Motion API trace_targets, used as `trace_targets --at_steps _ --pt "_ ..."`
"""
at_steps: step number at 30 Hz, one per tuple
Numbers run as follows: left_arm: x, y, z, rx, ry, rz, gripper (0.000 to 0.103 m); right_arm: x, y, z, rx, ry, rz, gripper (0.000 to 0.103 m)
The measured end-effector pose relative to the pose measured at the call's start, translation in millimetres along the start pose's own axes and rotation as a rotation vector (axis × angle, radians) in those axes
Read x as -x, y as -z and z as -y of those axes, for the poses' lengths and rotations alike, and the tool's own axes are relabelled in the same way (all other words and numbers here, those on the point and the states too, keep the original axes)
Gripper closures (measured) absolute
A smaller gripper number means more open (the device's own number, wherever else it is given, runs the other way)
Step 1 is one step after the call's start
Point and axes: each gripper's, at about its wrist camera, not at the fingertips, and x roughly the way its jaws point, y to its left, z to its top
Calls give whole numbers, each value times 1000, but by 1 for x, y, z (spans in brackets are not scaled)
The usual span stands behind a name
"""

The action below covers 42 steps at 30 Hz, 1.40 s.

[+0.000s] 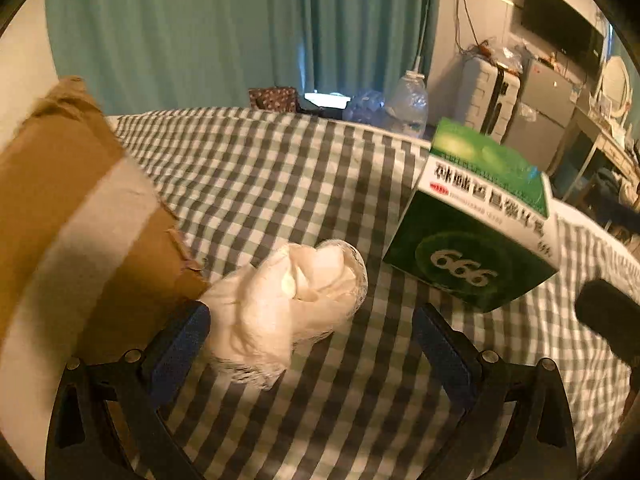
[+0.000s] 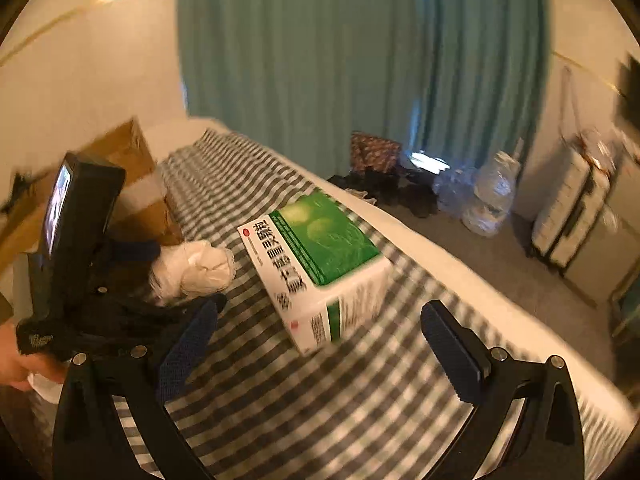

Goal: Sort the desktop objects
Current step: 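Grasp the white lace cloth with left tool while right tool grasps the green medicine box, then carry the lace cloth and green medicine box into the cardboard box and release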

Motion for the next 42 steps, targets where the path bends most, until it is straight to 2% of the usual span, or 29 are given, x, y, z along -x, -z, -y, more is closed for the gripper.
trace_targets --at_steps 3,5,8,11,12,14,18,19,20,21,23,25,29,32,36,39,42 --pt "-10 7 6 -27 -22 -24 0 -17 -15 -5 87 9 -13 1" --pt "-13 8 5 -30 -40 -26 0 -27 -24 -7 121 -21 -29 1" --pt "-13 7 7 -28 -16 -20 0 -47 -31 -12 171 -49 -89 1" --pt "-14 8 8 -37 -13 -10 0 -67 -32 -19 211 -21 -153 1" --pt "-16 10 9 -46 -11 -8 0 -71 -31 -19 205 -25 -174 1" --pt "-20 12 11 -63 -17 -13 0 -78 -28 -17 173 -5 -208 11" --pt "-19 13 8 -67 30 -6 2 -65 -21 -6 28 57 -223 12" --pt "-18 14 6 -61 46 -7 12 -59 -17 -6 9 80 -227 12" --pt "-18 14 4 -55 60 -7 26 -53 -11 -4 -11 95 -232 12" --pt "-16 14 1 -47 70 -4 34 -45 -5 -1 -31 109 -234 12" --pt "-10 14 -7 -34 84 0 73 -27 9 3 -60 156 -233 12" --pt "-4 15 -15 -9 96 -5 88 -3 26 5 -113 197 -223 12" --pt "16 19 -23 17 142 -2 91 41 53 0 -231 180 -217 12" --pt "40 16 -12 -51 153 19 91 62 59 -6 -270 163 -225 13" --pt "86 12 -7 -102 180 80 91 84 50 -16 -253 190 -206 15" --pt "119 8 -8 -126 209 132 91 106 35 -32 -230 206 -171 17" --pt "153 1 -9 -160 207 176 91 131 19 -50 -195 214 -124 17"
